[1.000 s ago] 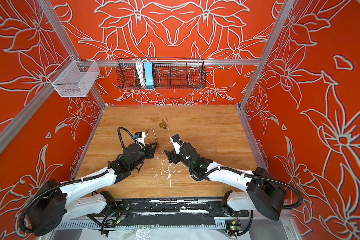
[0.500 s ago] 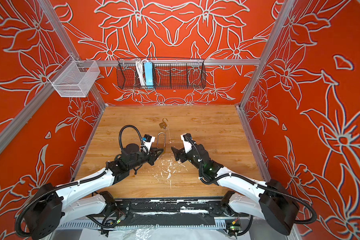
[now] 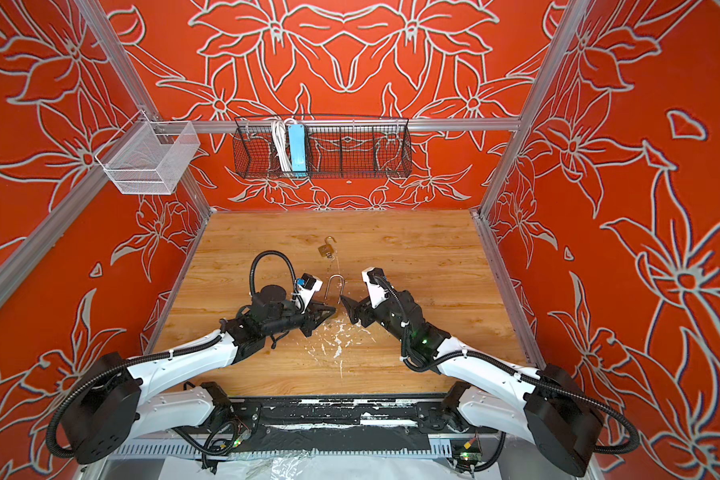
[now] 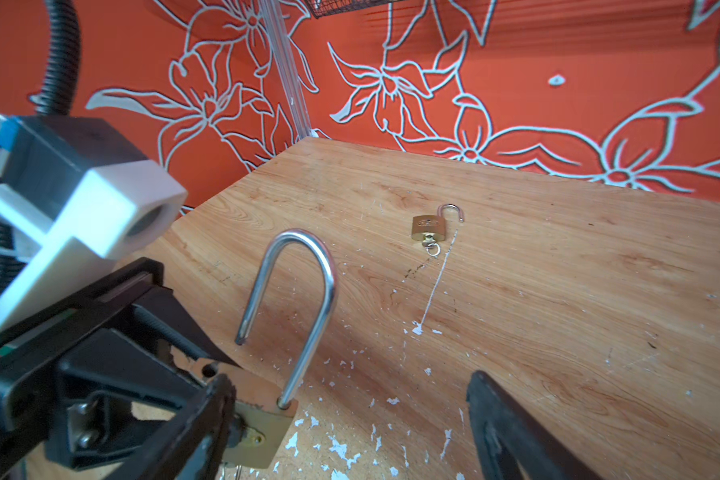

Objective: Unlock with the key

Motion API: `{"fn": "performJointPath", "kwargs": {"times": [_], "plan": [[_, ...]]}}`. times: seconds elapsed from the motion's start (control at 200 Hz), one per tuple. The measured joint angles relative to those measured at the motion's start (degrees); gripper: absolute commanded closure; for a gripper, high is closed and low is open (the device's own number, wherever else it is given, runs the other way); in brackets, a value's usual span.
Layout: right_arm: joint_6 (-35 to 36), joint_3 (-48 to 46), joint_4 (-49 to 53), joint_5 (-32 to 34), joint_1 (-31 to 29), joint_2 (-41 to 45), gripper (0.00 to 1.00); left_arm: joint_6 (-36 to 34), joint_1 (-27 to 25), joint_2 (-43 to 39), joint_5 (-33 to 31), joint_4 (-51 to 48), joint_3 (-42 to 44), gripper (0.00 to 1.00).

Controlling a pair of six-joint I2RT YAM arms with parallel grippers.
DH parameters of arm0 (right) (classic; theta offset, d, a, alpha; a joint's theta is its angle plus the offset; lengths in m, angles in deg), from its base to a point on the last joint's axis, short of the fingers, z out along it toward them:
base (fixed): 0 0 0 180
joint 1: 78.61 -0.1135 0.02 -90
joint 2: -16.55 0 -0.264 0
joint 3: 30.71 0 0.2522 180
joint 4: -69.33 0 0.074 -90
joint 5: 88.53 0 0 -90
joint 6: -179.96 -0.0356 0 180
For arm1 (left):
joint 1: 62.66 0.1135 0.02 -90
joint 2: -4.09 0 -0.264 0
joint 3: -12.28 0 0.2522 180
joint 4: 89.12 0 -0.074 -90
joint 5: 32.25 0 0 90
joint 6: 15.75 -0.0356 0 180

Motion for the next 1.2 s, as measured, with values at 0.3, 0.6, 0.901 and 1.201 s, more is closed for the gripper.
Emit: {"fn": "performJointPath", "kwargs": {"times": [0.3, 0.6, 0.901, 1.201], "plan": [[-0.02, -0.31, -2.89, -10.32, 0.04, -1.18, 0.13, 0.09, 0.0, 1.14, 2.69, 0.72, -0.79, 1.0], [-0.31, 1.29, -2.36, -13.03, 0.09, -5.46, 0.15, 0.07, -0.2, 1.14, 4.83, 2.23, -0.79, 1.0], [-0.48, 1.27, -0.85, -6.8, 0.17, -3.56, 0.13, 0.04, -0.35, 1.22, 5.29, 2.25, -0.79, 1.0], [-1.33, 1.27, -0.07, -0.31, 0.55, -1.2, 0.14, -0.15, -0.44, 1.22, 7.72, 2.82, -0.79, 1.0]]}}
